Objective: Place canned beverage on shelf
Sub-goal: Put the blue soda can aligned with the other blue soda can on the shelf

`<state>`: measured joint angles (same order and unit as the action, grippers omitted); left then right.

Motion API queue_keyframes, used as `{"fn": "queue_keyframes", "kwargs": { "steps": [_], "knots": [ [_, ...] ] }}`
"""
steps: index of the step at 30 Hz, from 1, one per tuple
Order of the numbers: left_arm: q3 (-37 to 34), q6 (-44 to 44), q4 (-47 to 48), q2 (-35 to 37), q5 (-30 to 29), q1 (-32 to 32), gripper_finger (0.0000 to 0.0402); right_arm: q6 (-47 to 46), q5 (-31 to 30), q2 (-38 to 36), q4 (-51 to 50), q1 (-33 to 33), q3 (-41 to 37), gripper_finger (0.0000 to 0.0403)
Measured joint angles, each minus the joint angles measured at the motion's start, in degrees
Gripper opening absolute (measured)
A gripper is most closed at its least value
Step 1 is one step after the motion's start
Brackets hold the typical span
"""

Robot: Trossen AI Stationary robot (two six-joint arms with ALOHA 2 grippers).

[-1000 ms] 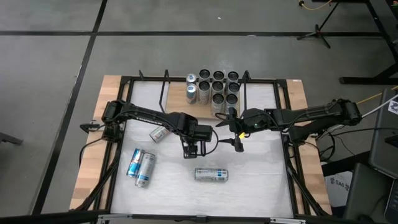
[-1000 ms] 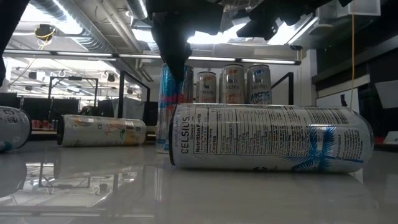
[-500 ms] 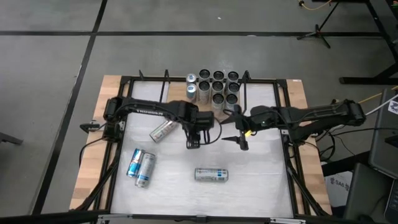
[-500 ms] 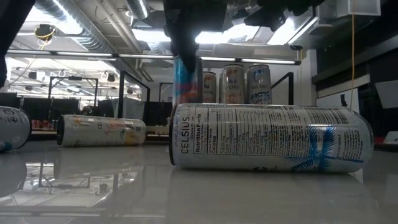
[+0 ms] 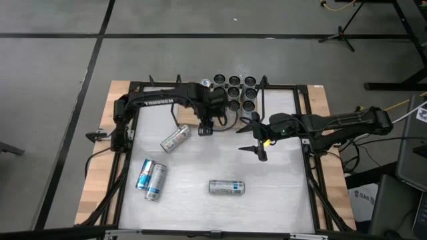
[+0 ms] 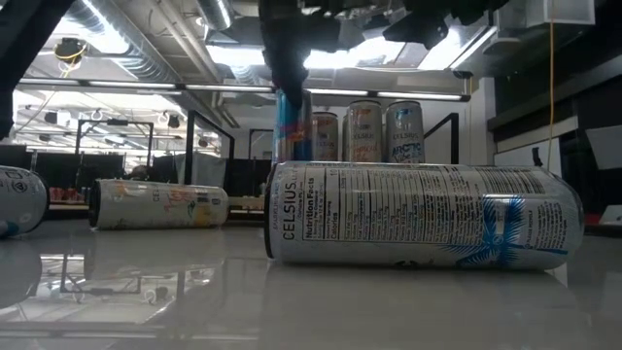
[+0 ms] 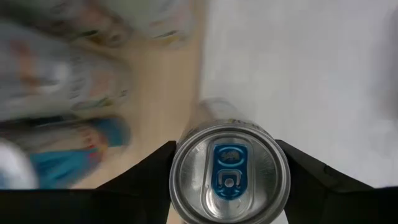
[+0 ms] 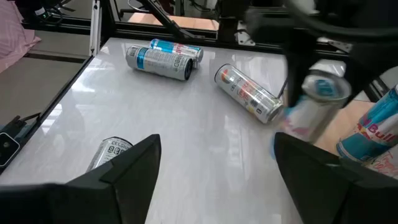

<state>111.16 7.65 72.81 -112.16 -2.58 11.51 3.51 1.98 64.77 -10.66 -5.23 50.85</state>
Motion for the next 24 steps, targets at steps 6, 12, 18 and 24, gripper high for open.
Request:
{"fn": "queue_keyframes", "kwargs": {
  "steps": [6,12,18,24],
  "knots": [
    [0.0,2.0,0.5,0.0,-1.5,4.3,0.0213,0.0,0.0,0.0,0.0,0.0,0.0,0.0303],
    [0.0,2.6,1.4,0.0,-1.5,7.1,0.0214,0.0,0.0,0.0,-0.3,0.0,0.0,0.0303],
    [0.0,2.1,1.2,0.0,-1.5,8.2,0.0214,0.0,0.0,0.0,-0.3,0.0,0.0,0.0303],
    [-3.3,1.6,-0.2,0.0,-1.3,8.1,0.0214,0.0,0.0,0.0,-0.3,0.0,0.0,0.0303]
  ]
}}
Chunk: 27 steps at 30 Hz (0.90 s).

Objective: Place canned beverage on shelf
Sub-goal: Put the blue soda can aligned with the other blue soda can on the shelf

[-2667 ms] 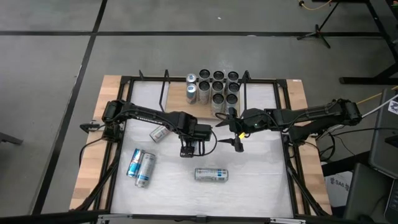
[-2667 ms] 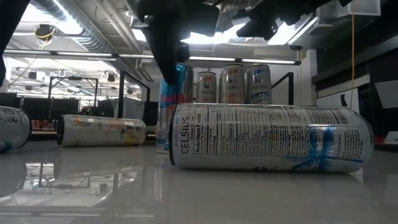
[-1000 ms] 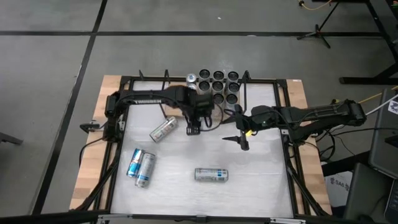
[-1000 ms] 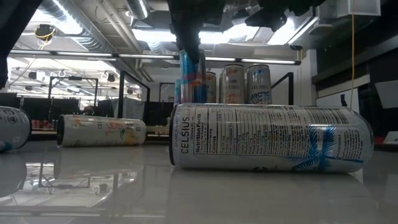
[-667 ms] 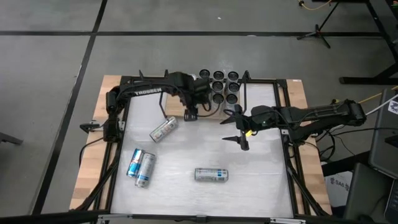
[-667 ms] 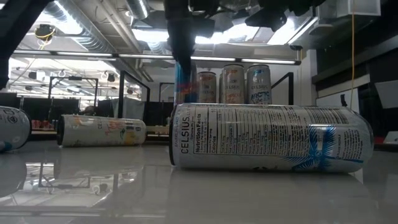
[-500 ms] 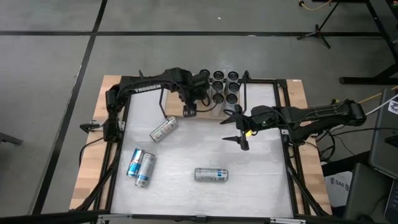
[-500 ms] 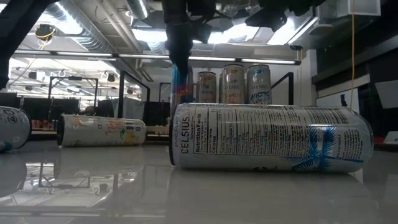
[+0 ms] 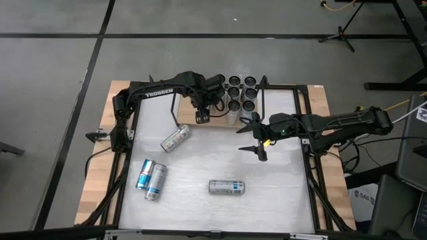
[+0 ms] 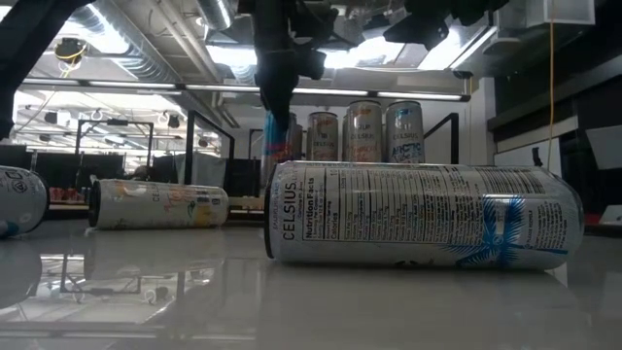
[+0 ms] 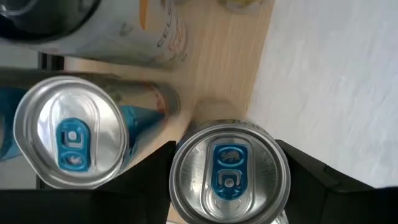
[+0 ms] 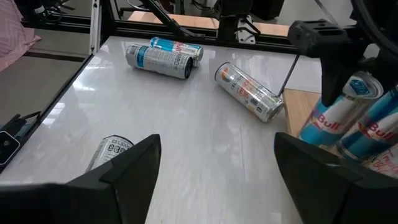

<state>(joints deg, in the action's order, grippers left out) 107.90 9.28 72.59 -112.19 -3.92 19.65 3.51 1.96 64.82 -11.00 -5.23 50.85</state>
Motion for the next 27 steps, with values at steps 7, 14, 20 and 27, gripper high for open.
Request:
{"fn": "queue_keyframes", "kwargs": {
  "steps": [7,14,20,27],
  "knots": [
    [-0.9,-0.1,-1.7,0.2,0.0,-0.1,0.0214,0.0,0.0,0.0,0.0,0.0,0.0,0.0303],
    [-0.9,-0.1,-2.2,0.2,0.0,-0.1,0.0232,0.0,0.0,0.0,-0.1,0.0,0.0,0.0303],
    [-1.1,0.0,-2.2,0.1,-0.3,-0.1,0.0264,0.0,0.0,0.0,-0.2,0.0,0.0,0.0303],
    [-1.1,-0.1,-2.1,-0.1,-0.2,-0.1,0.028,0.0,0.0,0.0,-1.0,0.0,0.0,0.0303]
  ]
}}
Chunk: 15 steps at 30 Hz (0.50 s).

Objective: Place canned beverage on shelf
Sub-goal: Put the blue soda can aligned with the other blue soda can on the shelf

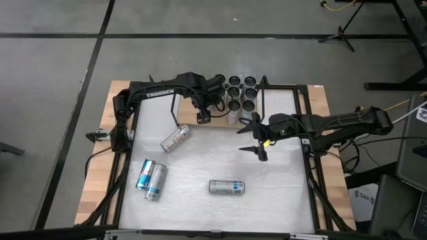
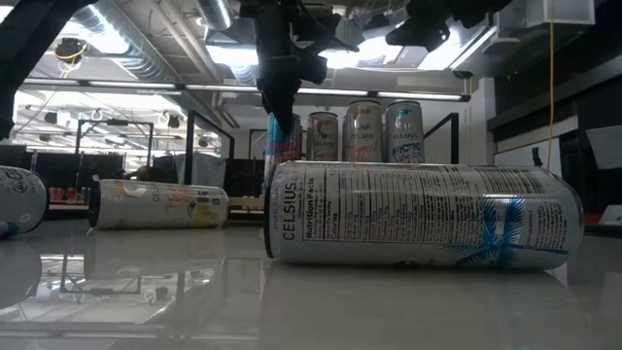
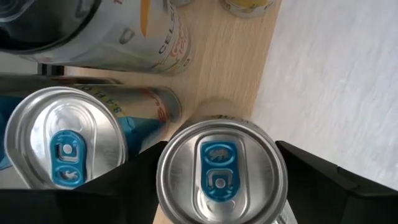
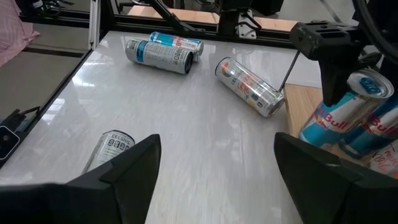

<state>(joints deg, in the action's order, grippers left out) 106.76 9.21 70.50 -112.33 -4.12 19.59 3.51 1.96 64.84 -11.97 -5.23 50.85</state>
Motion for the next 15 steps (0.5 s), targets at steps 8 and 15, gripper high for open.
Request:
{"fn": "queue_keyframes", "kwargs": {
  "steps": [8,15],
  "knots": [
    [0.0,0.0,0.0,0.0,-1.6,0.0,0.0309,0.0,0.0,0.0,-0.3,0.0,0.0,0.0303],
    [0.0,-1.8,1.6,0.1,-1.7,-0.2,0.033,0.0,0.0,0.0,-0.3,0.0,0.0,0.0303]
  ]
}}
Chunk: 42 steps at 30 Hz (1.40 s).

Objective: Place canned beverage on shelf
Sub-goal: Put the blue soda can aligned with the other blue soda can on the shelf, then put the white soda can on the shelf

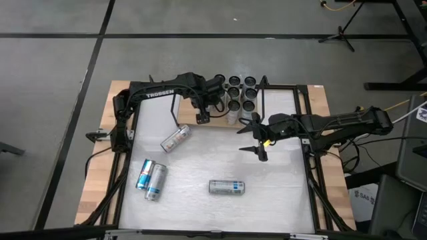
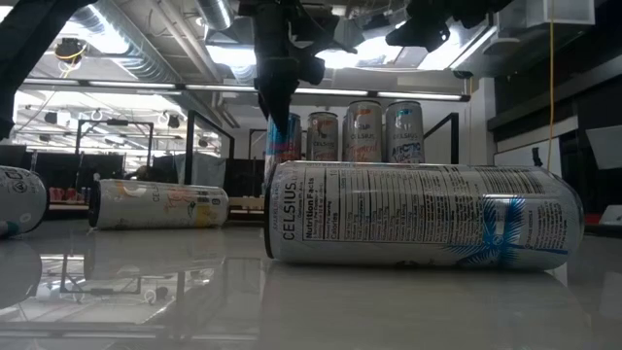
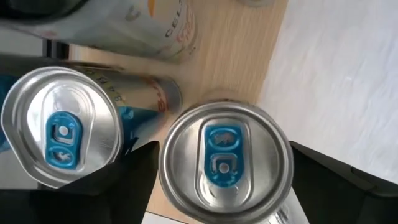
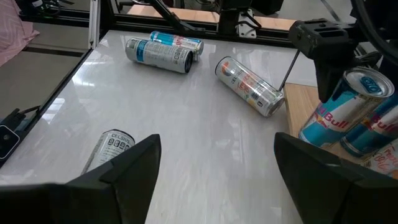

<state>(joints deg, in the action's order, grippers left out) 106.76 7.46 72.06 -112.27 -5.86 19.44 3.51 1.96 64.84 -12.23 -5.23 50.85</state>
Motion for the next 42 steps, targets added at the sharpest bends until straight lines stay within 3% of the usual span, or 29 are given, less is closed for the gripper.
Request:
{"fn": "queue_keyframes", "kwargs": {
  "steps": [11,27,35,42],
  "knots": [
    [0.0,-3.1,4.5,0.8,0.4,-0.2,0.0326,0.0,0.0,0.0,0.0,0.0,0.0,0.0303],
    [0.1,-12.7,8.9,11.6,0.2,-5.1,0.0325,0.0,0.0,0.0,-0.4,0.0,0.0,0.0303],
    [0.1,-21.3,12.7,15.9,-10.5,-12.6,0.0325,0.0,0.0,0.0,-1.0,0.0,0.0,0.0303],
    [0.1,-33.6,18.2,17.2,-13.6,-20.2,0.0325,0.0,0.1,0.0,-1.3,0.0,0.0,0.0303]
  ]
}}
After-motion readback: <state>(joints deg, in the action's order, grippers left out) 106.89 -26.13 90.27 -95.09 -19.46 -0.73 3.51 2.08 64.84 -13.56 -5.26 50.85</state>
